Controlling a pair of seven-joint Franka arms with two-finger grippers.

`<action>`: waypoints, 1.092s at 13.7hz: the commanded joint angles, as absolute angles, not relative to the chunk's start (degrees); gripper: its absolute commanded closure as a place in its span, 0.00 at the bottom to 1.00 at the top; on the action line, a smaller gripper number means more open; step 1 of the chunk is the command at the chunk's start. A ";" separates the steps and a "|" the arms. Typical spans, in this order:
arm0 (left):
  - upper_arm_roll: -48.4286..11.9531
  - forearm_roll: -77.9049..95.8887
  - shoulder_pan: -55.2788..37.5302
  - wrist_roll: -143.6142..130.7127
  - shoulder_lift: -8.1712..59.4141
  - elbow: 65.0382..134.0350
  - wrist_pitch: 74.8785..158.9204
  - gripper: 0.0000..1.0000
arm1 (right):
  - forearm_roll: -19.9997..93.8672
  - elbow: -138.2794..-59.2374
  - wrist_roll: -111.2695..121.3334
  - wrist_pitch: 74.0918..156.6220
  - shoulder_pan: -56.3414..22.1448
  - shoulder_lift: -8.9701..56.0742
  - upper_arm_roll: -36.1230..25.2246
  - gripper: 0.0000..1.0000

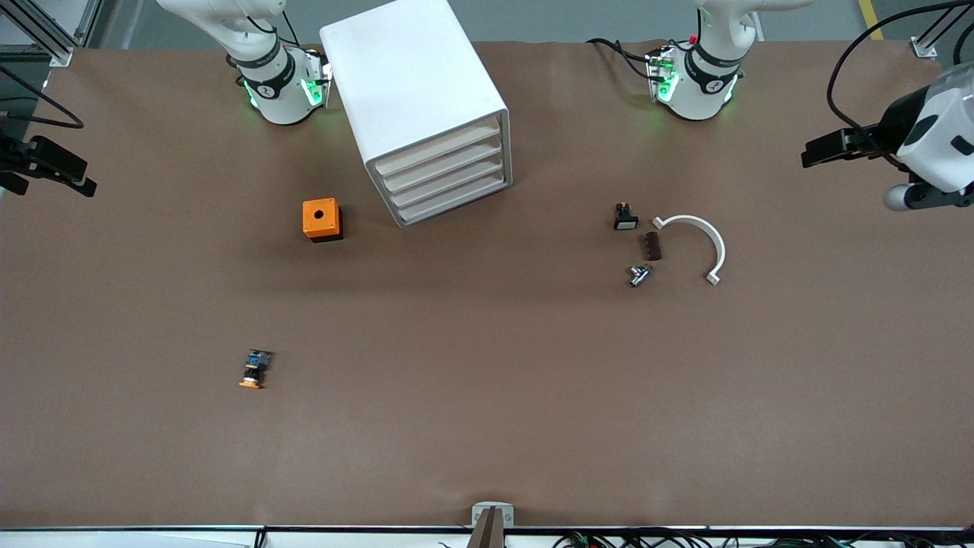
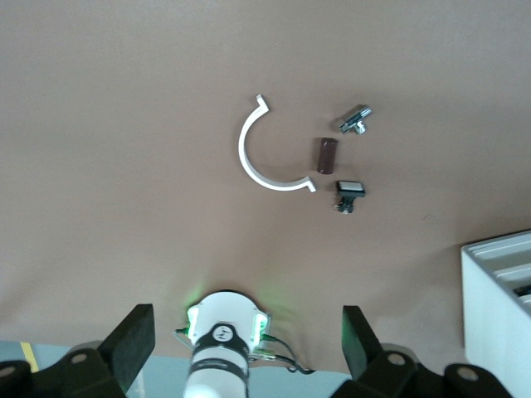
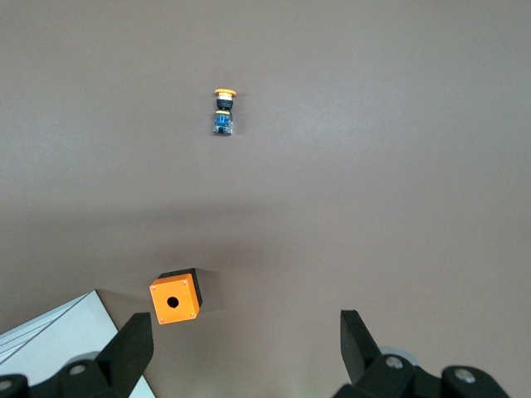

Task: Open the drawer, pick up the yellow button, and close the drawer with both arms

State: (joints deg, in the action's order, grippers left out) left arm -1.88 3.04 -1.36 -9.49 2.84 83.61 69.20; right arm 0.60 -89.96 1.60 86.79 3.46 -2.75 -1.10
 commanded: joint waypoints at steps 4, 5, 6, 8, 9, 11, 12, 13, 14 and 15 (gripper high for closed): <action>2.20 1.58 -4.22 -6.24 -9.91 103.95 87.33 0.01 | 0.97 -91.67 1.93 87.71 3.96 -4.30 -0.88 0.00; 2.46 1.58 -3.96 -6.24 -10.45 104.67 89.63 0.01 | 0.97 -91.67 1.93 87.63 3.96 -4.48 -0.88 0.00; 2.72 0.54 -3.96 -6.24 -10.28 104.24 91.56 0.01 | 0.97 -91.67 1.93 87.54 3.87 -4.48 -0.88 0.00; 3.25 0.00 -3.61 -6.24 -10.11 102.75 96.04 0.01 | 0.97 -91.84 1.93 87.45 3.87 -4.66 -0.88 0.00; 3.77 0.26 -3.60 -6.24 -9.59 101.44 97.89 0.01 | 0.97 -92.28 1.93 87.71 3.87 -4.92 -0.88 0.00; 3.87 0.18 -3.52 -6.07 -7.65 98.37 98.35 0.01 | 0.97 -92.46 1.93 87.72 3.95 -5.10 -0.88 0.00; 3.87 -0.09 -3.34 -6.06 -7.65 97.91 98.35 0.01 | 1.05 -92.55 1.93 87.63 4.04 -5.18 -0.88 0.00; 3.95 -0.09 -3.25 -5.89 -7.65 97.82 98.26 0.01 | 0.97 -92.64 1.85 87.63 3.96 -5.19 -0.97 0.00; 3.96 -0.17 -2.64 -4.24 -7.65 97.91 97.83 0.01 | 1.05 -92.64 1.85 87.63 4.04 -5.19 -0.97 0.00; 3.96 -0.18 -2.11 -0.48 -7.65 98.17 97.30 0.01 | 1.05 -92.64 1.85 87.63 3.96 -5.19 -0.88 0.00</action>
State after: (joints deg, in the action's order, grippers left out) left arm 3.68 0.96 -2.84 -5.16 -8.42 99.23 98.23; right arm 0.60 -90.57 1.60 86.93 3.46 -3.17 -1.17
